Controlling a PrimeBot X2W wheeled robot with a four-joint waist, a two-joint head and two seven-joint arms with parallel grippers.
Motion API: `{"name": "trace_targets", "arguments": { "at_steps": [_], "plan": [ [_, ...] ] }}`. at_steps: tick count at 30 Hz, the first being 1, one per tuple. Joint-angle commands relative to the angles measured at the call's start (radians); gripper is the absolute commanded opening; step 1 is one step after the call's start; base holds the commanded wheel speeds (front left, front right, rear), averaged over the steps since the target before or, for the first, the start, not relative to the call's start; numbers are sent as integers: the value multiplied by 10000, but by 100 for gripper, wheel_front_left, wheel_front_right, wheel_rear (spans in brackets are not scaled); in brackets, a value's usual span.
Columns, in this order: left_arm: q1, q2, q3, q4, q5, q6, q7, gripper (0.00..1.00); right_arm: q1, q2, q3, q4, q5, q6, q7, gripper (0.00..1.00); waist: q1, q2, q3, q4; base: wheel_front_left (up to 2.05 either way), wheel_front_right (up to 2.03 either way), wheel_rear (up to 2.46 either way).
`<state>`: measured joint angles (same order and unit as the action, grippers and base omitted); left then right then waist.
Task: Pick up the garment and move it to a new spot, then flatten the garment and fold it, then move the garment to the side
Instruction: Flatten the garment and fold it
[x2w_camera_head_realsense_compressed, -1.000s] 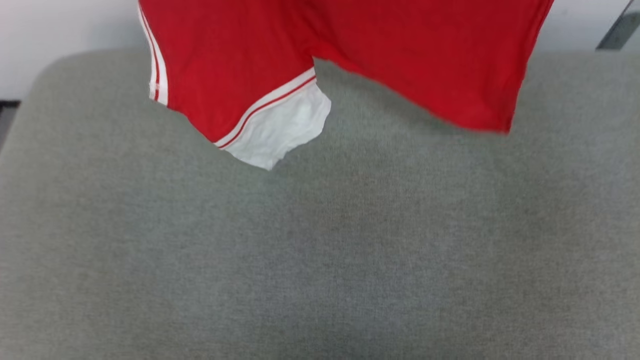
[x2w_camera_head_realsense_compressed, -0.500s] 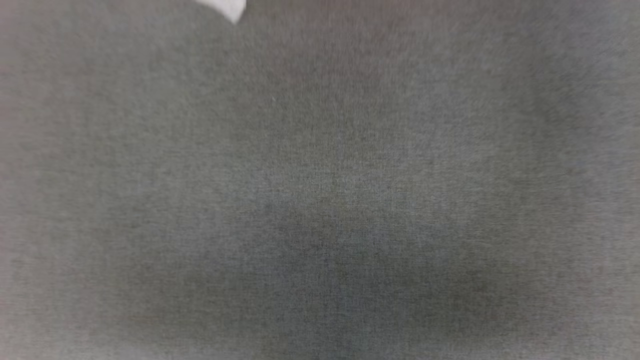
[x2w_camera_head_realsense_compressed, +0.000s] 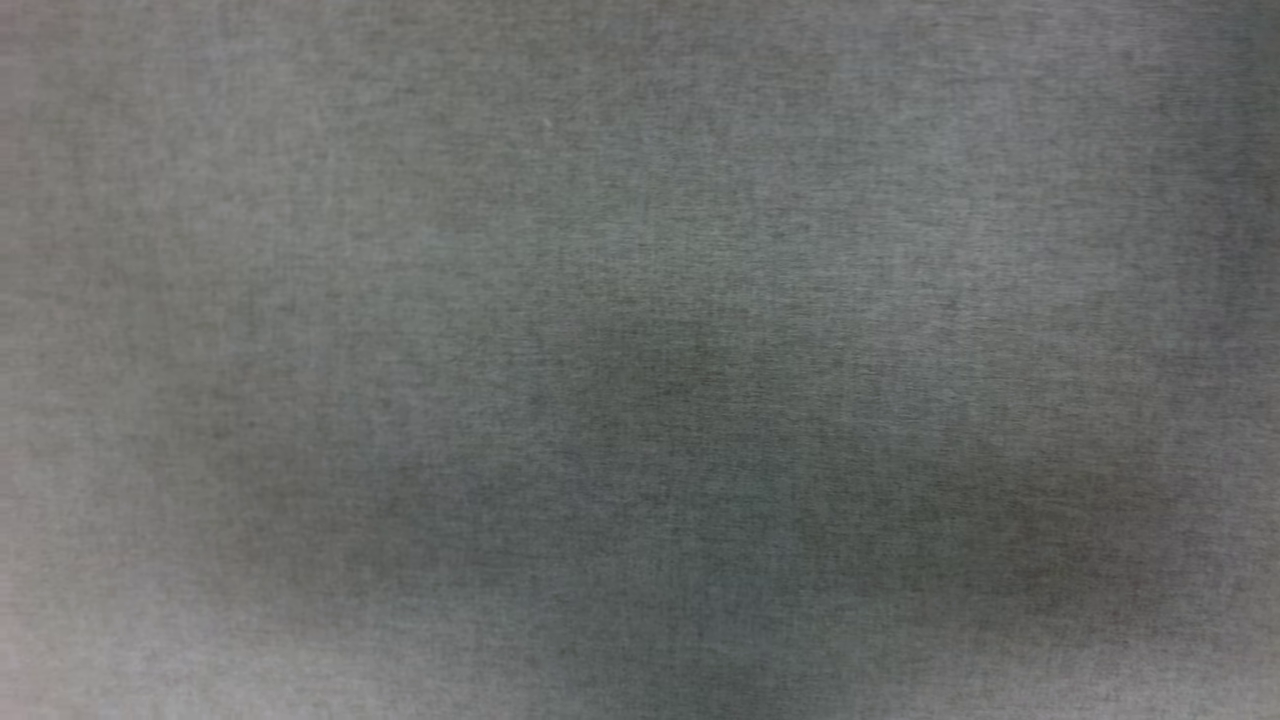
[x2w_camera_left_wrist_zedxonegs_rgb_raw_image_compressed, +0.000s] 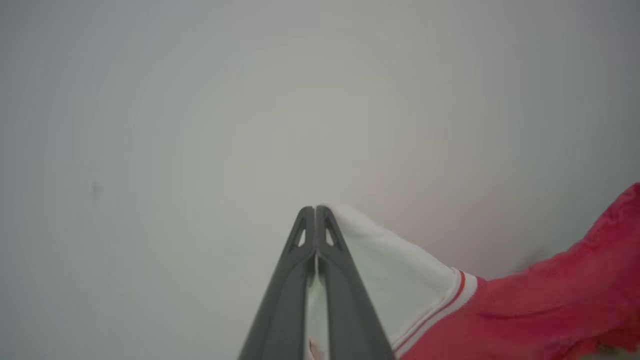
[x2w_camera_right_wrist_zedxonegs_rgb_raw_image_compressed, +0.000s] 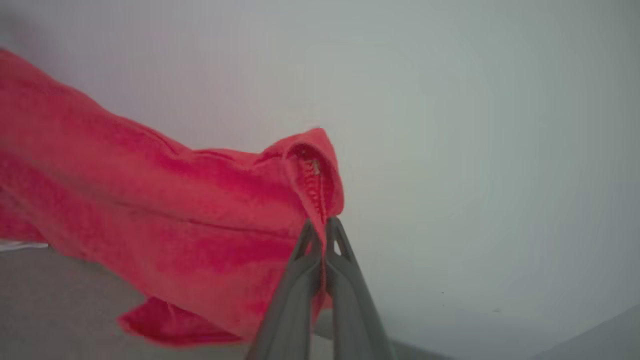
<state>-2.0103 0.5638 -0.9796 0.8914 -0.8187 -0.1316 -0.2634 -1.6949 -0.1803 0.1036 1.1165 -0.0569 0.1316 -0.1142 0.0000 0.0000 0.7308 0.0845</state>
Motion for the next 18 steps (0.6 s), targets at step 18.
{"name": "trace_targets", "arguments": {
  "at_steps": [18],
  "plan": [
    [4891, 2761, -2990, -4602, -3875, 26, 4461, 0, 3272, -154, 2741, 689, 2913, -20, 666, 0, 0, 0, -2631, 256, 0, 0, 0]
  ]
}}
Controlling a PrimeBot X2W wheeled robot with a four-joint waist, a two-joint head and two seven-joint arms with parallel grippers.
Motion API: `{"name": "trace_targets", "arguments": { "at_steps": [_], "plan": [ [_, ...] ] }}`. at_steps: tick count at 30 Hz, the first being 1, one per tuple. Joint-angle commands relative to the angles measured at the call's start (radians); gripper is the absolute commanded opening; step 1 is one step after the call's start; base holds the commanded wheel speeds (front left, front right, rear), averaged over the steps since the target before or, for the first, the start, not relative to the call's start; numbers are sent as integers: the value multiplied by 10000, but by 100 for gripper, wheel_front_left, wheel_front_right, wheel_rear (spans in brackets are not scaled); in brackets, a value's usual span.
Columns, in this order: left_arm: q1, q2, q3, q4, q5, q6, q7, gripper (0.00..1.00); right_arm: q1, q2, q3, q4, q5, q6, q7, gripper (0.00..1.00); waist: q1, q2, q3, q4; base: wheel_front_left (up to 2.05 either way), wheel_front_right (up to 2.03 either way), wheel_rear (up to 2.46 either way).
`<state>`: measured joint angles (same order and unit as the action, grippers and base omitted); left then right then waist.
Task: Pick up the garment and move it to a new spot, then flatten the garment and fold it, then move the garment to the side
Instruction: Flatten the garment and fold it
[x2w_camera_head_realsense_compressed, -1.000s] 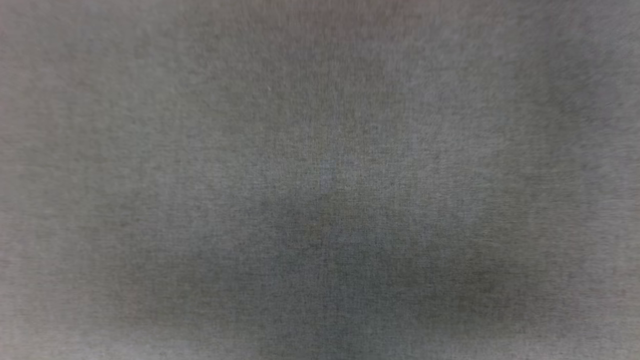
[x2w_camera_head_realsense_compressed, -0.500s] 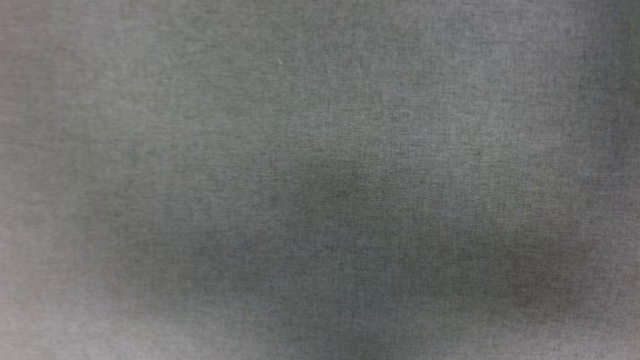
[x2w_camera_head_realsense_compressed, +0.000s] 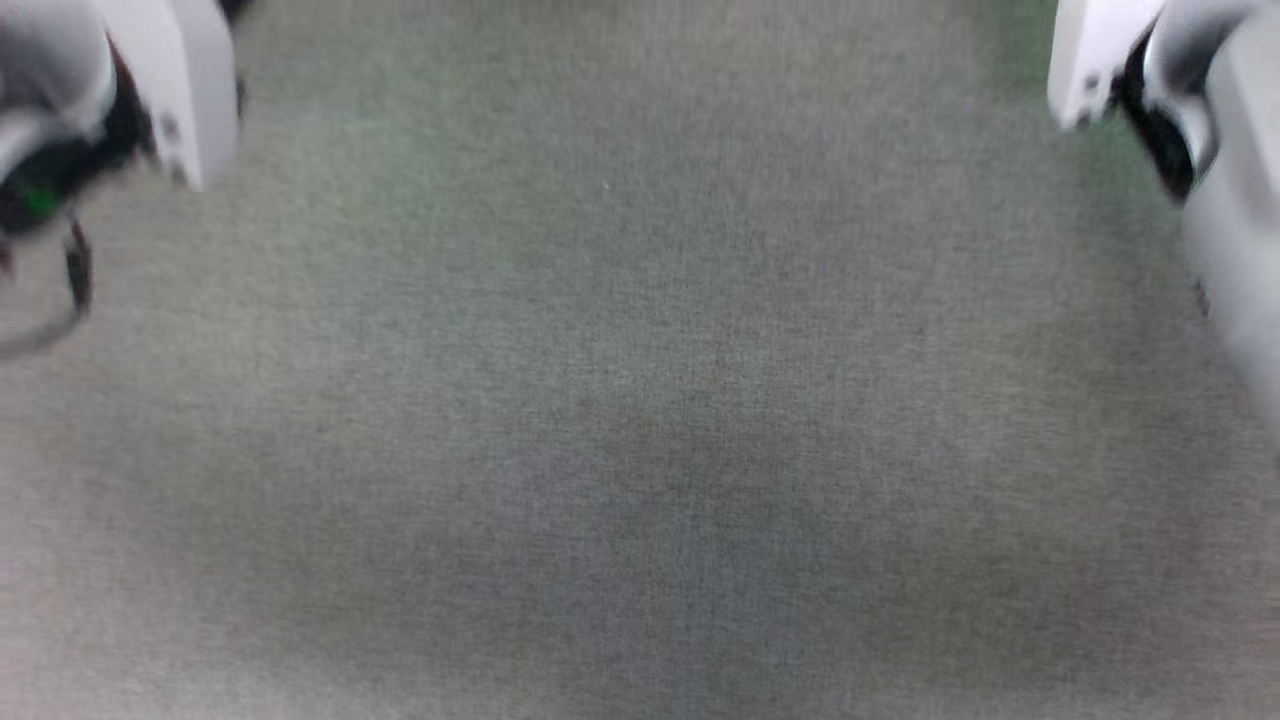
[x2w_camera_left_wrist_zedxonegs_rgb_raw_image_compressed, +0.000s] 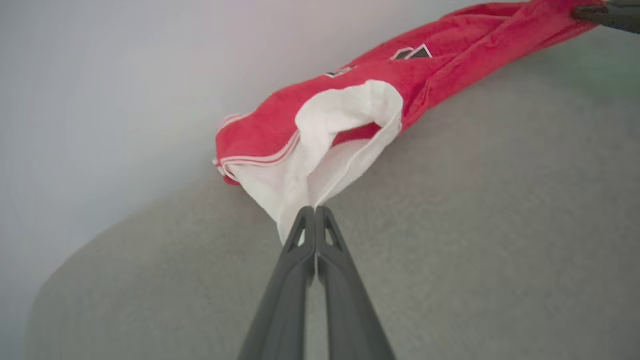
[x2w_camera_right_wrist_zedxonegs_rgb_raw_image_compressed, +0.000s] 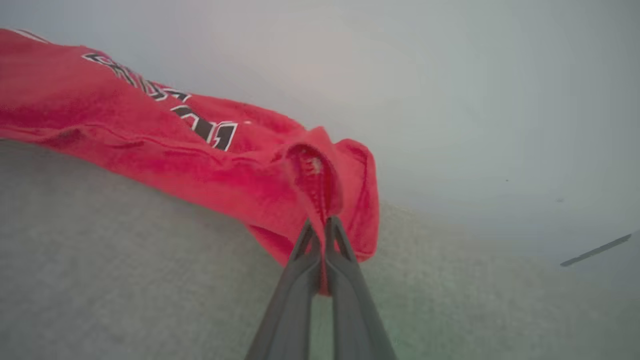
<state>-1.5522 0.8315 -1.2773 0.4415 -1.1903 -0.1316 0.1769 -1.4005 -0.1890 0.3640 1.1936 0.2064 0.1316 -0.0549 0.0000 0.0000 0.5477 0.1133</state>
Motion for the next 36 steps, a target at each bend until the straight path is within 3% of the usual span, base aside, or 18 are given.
{"name": "trace_targets", "arguments": {
  "at_steps": [1, 4, 7, 13, 18, 22, 28, 36],
  "plan": [
    [642, 256, -17, -322, -171, 26, 148, 0, 696, -152, 353, -312, 576, -20, 140, 0, 0, 0, -978, -48, 0, 0, 0],
    [1780, 709, -31, -913, -291, 36, 440, 0, 1918, -581, 1058, -1173, 1593, -20, 579, 0, 0, 0, -1509, -76, 0, 0, 0],
    [2941, 1098, -32, -1768, -473, 384, 599, 0, 3223, -1274, 1612, -2254, 2597, -20, 1139, 0, 0, 0, -1998, -110, 0, 0, 0],
    [5360, 2096, -26, -4174, -763, 1744, 714, 0, 5842, -2682, 1812, -4643, 4246, -20, 2288, 0, 0, 0, -2673, -100, 0, 0, 0],
    [7264, 2816, -39, -6069, -1205, 3032, 390, 0, 8062, -3467, 1428, -6428, 4979, -20, 3293, 0, 0, 0, -3034, -123, 0, 0, 0],
    [8182, 3096, -26, -6900, -1327, 3668, 245, 0, 9272, -3749, 1032, -7342, 5102, -20, 3936, 0, 0, 0, -3171, -142, 0, 0, 0],
    [9961, 3413, -34, -7912, -1818, 4624, 343, 0, 11759, -3794, -119, -9386, 5285, -20, 5899, 0, 0, 0, -3391, -158, 0, 0, 0],
    [11281, 3361, -33, -8637, -2326, 5347, 316, 0, 13909, -3616, -1248, -11230, 5238, -20, 7876, 0, 0, 0, -3452, -187, 0, 0, 0]
  ]
}}
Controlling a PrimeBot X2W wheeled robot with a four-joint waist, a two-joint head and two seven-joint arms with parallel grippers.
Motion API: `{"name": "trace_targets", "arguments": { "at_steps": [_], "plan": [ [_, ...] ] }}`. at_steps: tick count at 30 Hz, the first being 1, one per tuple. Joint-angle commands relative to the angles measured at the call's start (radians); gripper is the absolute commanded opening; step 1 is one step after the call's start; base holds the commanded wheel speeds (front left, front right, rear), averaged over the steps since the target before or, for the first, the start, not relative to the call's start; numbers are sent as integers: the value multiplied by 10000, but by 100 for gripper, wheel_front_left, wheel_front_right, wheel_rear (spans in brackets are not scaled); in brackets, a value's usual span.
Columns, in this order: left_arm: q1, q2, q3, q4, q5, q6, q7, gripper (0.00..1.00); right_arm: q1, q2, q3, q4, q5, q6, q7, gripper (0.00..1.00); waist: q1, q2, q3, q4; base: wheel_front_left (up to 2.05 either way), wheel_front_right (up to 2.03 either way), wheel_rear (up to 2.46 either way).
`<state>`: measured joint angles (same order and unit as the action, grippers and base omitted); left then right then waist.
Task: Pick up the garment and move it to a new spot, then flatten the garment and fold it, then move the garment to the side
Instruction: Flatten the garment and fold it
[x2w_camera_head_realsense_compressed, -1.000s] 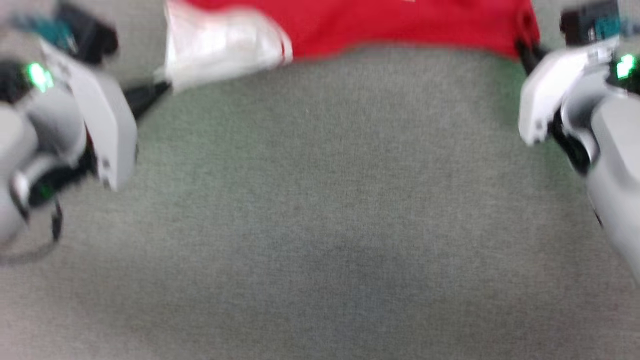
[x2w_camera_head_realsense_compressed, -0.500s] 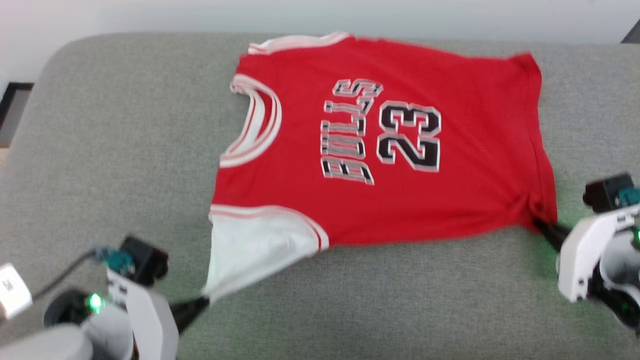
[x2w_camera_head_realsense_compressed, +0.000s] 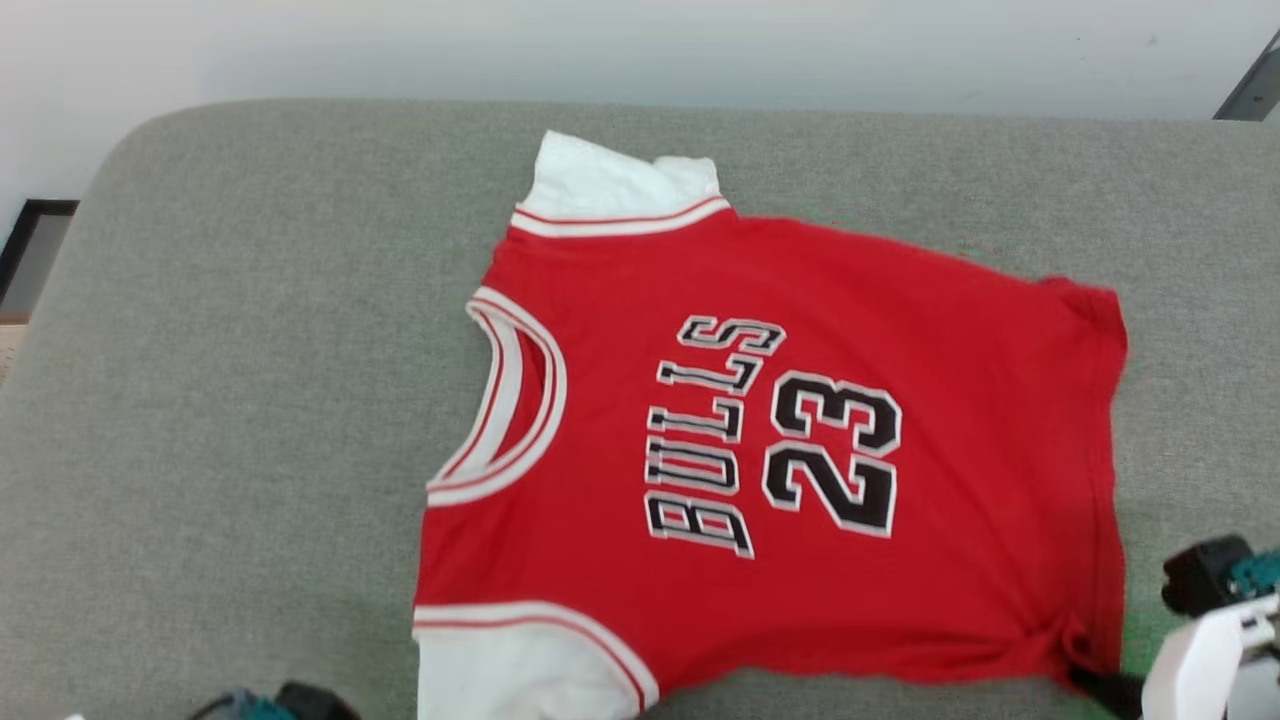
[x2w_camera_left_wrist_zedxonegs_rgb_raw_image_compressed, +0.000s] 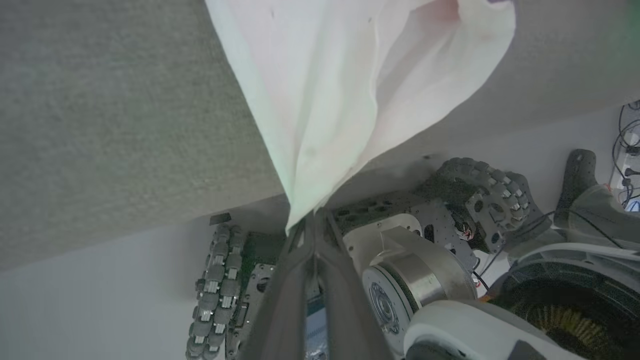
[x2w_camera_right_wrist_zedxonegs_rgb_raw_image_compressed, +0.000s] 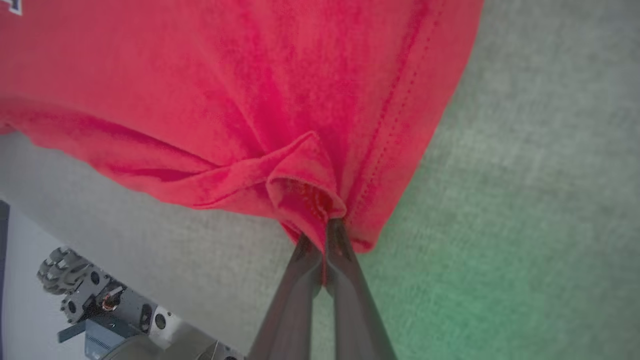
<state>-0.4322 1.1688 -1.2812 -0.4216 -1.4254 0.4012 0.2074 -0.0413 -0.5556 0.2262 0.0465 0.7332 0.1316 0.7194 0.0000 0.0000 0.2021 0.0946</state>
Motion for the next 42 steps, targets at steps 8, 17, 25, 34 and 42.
{"name": "trace_targets", "arguments": {
  "at_steps": [8, 17, 25, 34, 42],
  "plan": [
    [654, 79, 131, -498, -42, 479, -105, 0, 1526, 473, -1286, -1269, -447, -20, 1017, 0, 0, 0, 168, 2, 0, 0, 0],
    [-1201, 1252, 1106, -1197, 1302, 522, 368, 0, 630, 949, -2194, -2128, -1126, -20, 1036, 0, 0, 0, 318, -167, 0, 0, 0],
    [-3713, 686, 1954, 149, 2589, -1094, 1753, 0, -1445, 1056, -1953, -1365, -1666, -20, 1013, 0, 0, 0, 591, -365, 0, 0, 0],
    [-5762, -1838, 1805, 4254, 3406, -3389, 2638, 0, -3541, 1222, -1083, 591, -2179, -20, 942, 0, 0, 0, 935, -553, 0, 0, 0],
    [-6030, -3751, 1296, 7684, 3168, -4652, 2839, 0, -4471, 1636, -337, 2228, -2260, -20, 900, 0, 0, 0, 1148, -721, 0, 0, 0]
  ]
}}
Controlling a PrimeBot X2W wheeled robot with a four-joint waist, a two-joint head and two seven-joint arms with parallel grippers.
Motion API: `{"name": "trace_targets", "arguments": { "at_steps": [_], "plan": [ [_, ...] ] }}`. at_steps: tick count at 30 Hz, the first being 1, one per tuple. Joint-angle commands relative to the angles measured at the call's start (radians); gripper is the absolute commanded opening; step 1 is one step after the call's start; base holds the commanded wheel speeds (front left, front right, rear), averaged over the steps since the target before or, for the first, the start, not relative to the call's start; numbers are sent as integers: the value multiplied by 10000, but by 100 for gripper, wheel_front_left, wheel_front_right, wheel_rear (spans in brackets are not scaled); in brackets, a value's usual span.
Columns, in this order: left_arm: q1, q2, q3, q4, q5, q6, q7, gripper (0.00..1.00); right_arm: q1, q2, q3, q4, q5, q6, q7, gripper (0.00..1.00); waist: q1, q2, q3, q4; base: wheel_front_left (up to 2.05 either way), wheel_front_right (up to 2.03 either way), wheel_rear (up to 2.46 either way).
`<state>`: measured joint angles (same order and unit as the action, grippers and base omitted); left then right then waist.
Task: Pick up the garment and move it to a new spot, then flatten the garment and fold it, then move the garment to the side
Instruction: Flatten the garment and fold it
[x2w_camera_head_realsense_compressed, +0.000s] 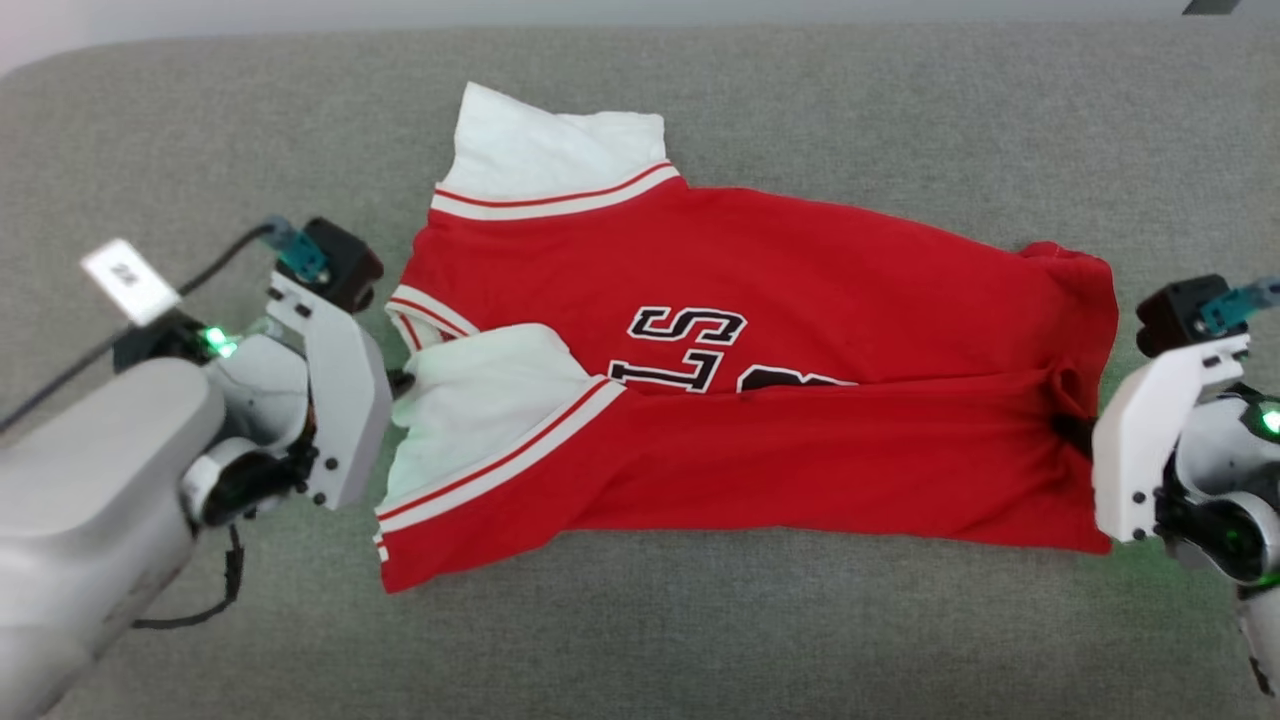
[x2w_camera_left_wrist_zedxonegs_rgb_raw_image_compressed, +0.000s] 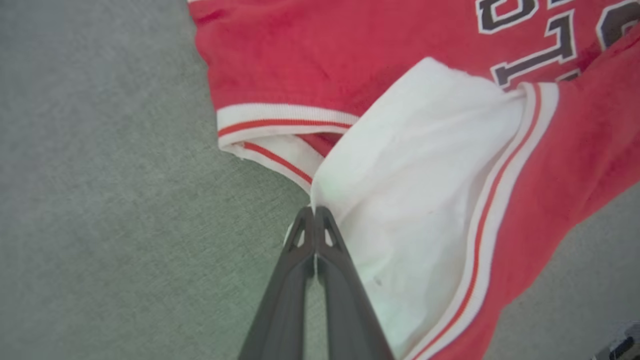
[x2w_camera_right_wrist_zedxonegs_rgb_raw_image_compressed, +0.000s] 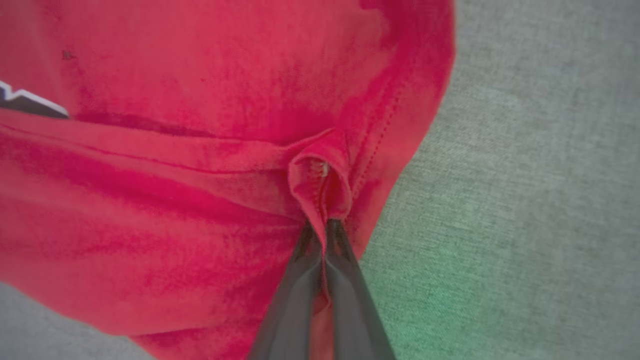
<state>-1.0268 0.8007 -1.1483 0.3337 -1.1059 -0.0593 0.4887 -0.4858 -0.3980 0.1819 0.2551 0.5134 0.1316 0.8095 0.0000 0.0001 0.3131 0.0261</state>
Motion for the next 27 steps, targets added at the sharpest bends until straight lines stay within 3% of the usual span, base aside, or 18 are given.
{"name": "trace_targets", "arguments": {
  "at_steps": [1, 4, 5, 6, 7, 8, 9, 10, 11, 12, 13, 14, 19, 27],
  "plan": [
    [-95, -212, -106, 461, -10, -143, 72, 0, -109, 105, 224, 282, -43, -20, 6, 0, 0, -1, 59, -58, 0, 0, 0],
    [-115, -658, -178, 1326, -227, -329, 180, 0, -351, 238, 476, 693, 49, -20, -12, 0, 0, -1, 87, -89, 0, 0, 0],
    [-162, -762, -199, 1590, -239, -379, 194, 9, -433, 250, 556, 802, 82, -20, -16, 0, 0, -1, 80, -93, 0, 0, 0],
    [-211, -837, -191, 1789, -257, -397, 193, 38, -495, 260, 621, 897, 104, -19, -35, 0, 0, -1, 66, -96, 0, 0, 0],
    [-243, -921, -130, 2006, -373, -403, 208, 78, -557, 270, 643, 1011, 142, -19, -30, 0, 0, -1, 39, -95, 0, 0, 0],
    [-286, -1001, -98, 2173, -402, -398, 259, 100, -619, 270, 671, 1109, 187, -19, 13, 0, 0, -1, 2, -87, 0, 0, 0],
    [-359, -1070, -93, 2273, -411, -408, 256, 100, -647, 249, 700, 1186, 220, -19, 33, 0, 0, -1, -46, -71, 0, 0, 0],
    [-417, -1122, -40, 2359, -474, -412, 269, 100, -689, 217, 715, 1249, 244, -20, 73, 11, 0, -1, -102, -50, 0, 0, 0],
    [-476, -1148, -8, 2417, -520, -399, 284, 100, -726, 178, 712, 1308, 286, -20, 111, 35, 0, -1, -165, -24, 0, 0, 0],
    [-523, -1122, 23, 2438, -504, -363, 305, 100, -750, 147, 725, 1326, 312, -19, 127, 50, 0, -1, -222, -14, 0, 0, 0],
    [-537, -1110, 33, 2419, -531, -326, 339, 100, -748, 107, 710, 1339, 328, -19, 106, 85, 0, -1, -288, 20, 0, 0, 0],
    [-557, -1088, 50, 2350, -558, -312, 372, 100, -734, 74, 639, 1329, 393, -19, 58, 100, 0, -1, -353, 59, 0, 0, 0],
    [-505, -782, 148, 1643, -631, 1, 462, 100, -485, -14, 280, 1058, 513, -20, -386, 100, 0, -1, -692, 238, 0, 0, 0],
    [361, -36, 238, -349, -1389, 1413, 1328, 100, 407, 98, -469, -208, 219, -19, -2496, 100, 0, -1, -1193, 467, 0, 0, 0]
  ]
}}
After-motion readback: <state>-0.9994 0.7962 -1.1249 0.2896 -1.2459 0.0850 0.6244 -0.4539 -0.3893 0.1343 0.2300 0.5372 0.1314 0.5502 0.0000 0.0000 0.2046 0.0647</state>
